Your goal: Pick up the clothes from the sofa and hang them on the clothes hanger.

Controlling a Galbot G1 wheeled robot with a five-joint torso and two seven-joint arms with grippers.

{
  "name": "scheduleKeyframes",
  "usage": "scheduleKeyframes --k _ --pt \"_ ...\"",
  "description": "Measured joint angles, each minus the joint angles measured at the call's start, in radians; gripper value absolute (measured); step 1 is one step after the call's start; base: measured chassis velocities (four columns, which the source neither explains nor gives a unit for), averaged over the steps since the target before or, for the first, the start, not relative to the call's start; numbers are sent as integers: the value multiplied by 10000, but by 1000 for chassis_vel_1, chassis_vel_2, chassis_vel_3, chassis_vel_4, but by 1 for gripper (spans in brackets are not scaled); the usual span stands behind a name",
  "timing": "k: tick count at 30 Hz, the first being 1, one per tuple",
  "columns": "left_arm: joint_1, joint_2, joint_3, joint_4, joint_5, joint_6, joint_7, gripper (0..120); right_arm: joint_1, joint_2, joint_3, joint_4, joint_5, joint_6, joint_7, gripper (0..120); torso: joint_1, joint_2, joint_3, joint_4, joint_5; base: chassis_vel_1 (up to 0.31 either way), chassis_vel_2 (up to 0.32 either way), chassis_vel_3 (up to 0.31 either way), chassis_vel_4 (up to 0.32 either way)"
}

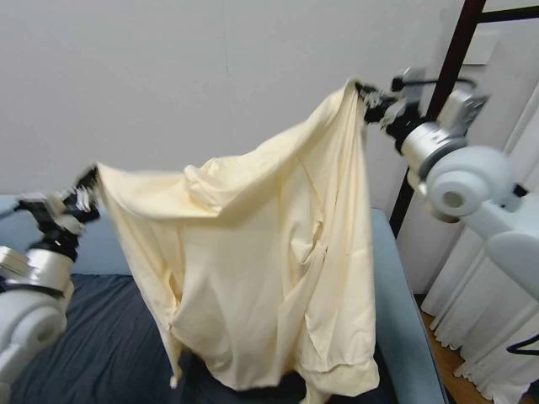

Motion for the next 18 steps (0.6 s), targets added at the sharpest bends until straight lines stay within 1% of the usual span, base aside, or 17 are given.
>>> scheduleKeyframes --k 1,2,5,9,11,12,13,14,15,16,17,18 --pt "199 -88 5 -85 112 -18 119 0 -357 12 0 104 -114 -35 -23 0 -2 0 -2 -1 2 0 0 0 0" --pt "199 -88 5 -85 112 -18 119 0 -357 12 0 104 -114 -35 -23 0 -2 0 -2 -1 2 0 0 0 0" --pt "656 -157 0 -271 529 -89 428 0 -971 -111 12 504 -352 -125 -146 0 -12 6 -12 -4 -4 -1 -34 -12 17" --pt "1102 -165 -237 -592 763 -240 502 0 -1394 -333 278 1144 -326 -129 -251 0 -9 6 -9 1 -8 0 0 0 0" --pt "1560 -133 -606 -1015 873 -537 654 0 -1907 -625 865 1903 -118 -88 -424 0 -7 5 -8 7 -8 0 0 0 0" --pt "1677 -52 -723 -1251 891 -761 801 0 -2251 -848 1324 2279 64 46 -689 0 -7 4 -7 18 -7 0 0 0 0" --pt "1707 47 -860 -1513 865 -972 957 0 -2622 -1100 1852 2663 266 250 -1066 0 -7 5 -7 6 -7 0 0 0 0" --pt "1707 47 -860 -1513 865 -972 957 0 -2622 -1100 1852 2663 266 250 -1066 0 -7 5 -7 6 -7 0 0 0 0" --pt "1686 165 -1101 -1867 741 -1177 1062 0 -3048 -1424 2527 3139 592 684 -1645 0 -9 7 -11 -6 -6 0 0 0 0" --pt "1559 279 -1293 -2070 510 -1194 1029 0 -3170 -1539 2802 3317 818 973 -1925 0 -12 10 -13 -6 -5 0 0 0 0" --pt "1161 515 -1477 -2118 12 -1009 819 0 -3170 -1554 2993 3356 1069 1215 -2032 0 -13 14 -16 -11 1 0 0 0 0" --pt "661 745 -1393 -1816 -410 -610 576 0 -3018 -1425 2909 3104 1116 1114 -1812 0 -15 17 -18 -11 1 0 0 0 0"
